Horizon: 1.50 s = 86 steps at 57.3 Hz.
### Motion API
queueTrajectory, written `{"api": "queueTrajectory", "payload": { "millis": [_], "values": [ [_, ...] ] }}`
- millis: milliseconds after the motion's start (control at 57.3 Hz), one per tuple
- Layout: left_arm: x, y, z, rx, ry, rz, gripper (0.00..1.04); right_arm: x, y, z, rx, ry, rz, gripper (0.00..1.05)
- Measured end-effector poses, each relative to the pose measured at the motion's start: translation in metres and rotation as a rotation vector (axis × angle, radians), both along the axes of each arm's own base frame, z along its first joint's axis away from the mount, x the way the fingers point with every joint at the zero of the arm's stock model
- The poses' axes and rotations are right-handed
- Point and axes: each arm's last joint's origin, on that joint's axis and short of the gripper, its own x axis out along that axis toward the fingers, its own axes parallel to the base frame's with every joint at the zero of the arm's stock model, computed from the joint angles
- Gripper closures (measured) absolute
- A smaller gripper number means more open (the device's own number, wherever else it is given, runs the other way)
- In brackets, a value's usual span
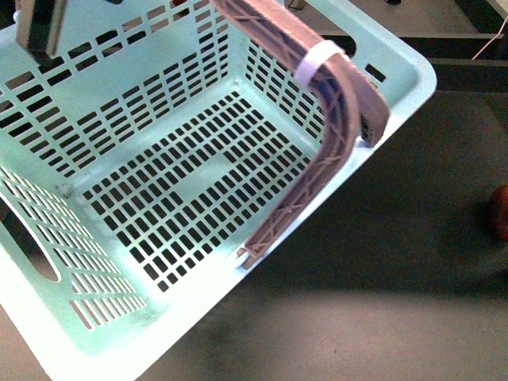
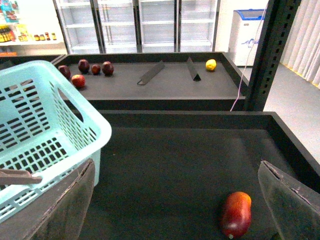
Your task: Pick apple with right arm and hold basket with left
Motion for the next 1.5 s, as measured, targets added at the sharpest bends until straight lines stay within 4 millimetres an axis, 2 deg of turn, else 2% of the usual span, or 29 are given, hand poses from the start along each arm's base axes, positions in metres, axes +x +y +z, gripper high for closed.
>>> {"api": "queueTrajectory", "payload": {
  "millis": [279, 401, 872, 907, 1012, 1082, 1256, 1501],
  "values": [
    [-0.017, -0.039, 0.004, -0.006, -0.028, -0.127, 0.98, 0.0, 0.0, 0.0, 0.0, 0.0, 0.0, 0.09],
    [-0.024, -0.05, 0.005, -0.002, -0.037, -0.178, 0.98, 0.0, 0.0, 0.0, 0.0, 0.0, 0.0, 0.09],
    [-0.023, -0.049, 0.004, 0.012, -0.042, -0.166, 0.98, 0.0, 0.0, 0.0, 0.0, 0.0, 0.0, 0.09],
    [-0.023, -0.049, 0.004, 0.011, -0.041, -0.168, 0.98, 0.0, 0.0, -0.001, -0.009, 0.065, -0.041, 0.09],
    [-0.023, -0.05, 0.004, 0.009, -0.039, -0.172, 0.98, 0.002, -0.002, -0.005, -0.086, 0.459, -0.174, 0.09],
    [-0.023, -0.05, 0.004, 0.01, -0.04, -0.174, 0.98, 0.003, -0.003, -0.013, -0.101, 0.582, -0.186, 0.09],
    [-0.022, -0.05, 0.003, 0.014, -0.041, -0.17, 0.98, 0.016, -0.016, -0.02, -0.031, 0.653, -0.21, 0.09],
    [-0.022, -0.05, 0.003, 0.014, -0.041, -0.171, 0.98, 0.056, -0.051, -0.036, -0.015, 0.683, -0.282, 0.09]
  ]
}}
